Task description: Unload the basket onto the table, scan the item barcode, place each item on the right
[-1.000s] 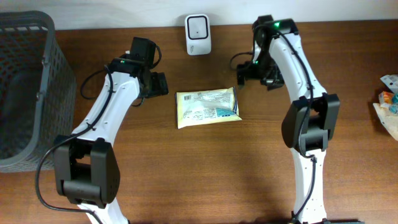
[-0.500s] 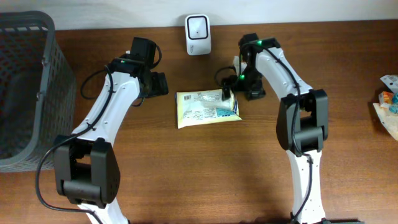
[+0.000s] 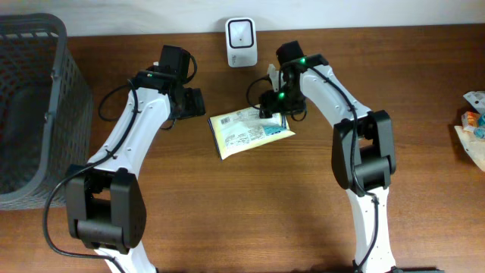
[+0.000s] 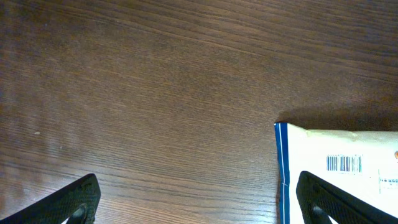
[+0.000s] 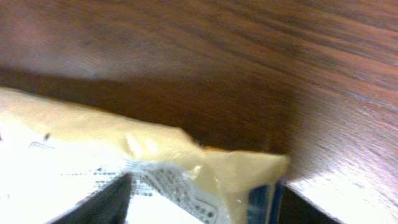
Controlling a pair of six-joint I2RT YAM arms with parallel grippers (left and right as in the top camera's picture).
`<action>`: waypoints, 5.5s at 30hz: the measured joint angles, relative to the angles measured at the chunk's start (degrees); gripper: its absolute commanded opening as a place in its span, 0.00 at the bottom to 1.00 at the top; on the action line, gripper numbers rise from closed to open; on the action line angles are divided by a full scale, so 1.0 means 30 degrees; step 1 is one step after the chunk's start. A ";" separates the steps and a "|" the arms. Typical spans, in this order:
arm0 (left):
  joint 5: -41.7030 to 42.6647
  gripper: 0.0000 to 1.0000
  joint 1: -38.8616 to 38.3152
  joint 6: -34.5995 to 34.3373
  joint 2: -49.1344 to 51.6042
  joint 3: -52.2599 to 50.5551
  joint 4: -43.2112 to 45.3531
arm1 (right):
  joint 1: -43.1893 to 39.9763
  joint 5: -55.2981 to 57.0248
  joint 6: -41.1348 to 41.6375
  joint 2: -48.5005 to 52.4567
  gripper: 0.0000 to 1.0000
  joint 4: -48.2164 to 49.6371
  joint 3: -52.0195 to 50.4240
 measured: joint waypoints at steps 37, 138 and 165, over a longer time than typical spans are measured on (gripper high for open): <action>-0.0007 0.99 0.0000 0.0000 0.0000 0.0000 0.0000 | -0.0335 1.3260 0.3701 -0.6018 0.04 -1.2276 0.6492; 0.8575 0.00 -0.2936 0.0073 0.5056 0.0466 0.4291 | -0.0517 0.0466 0.5217 -0.2331 0.04 -0.1443 -0.3526; 0.9865 0.00 -0.1239 0.0663 0.5625 0.3351 0.2878 | -0.0503 0.1596 0.5231 -0.2259 0.04 -0.3657 0.0984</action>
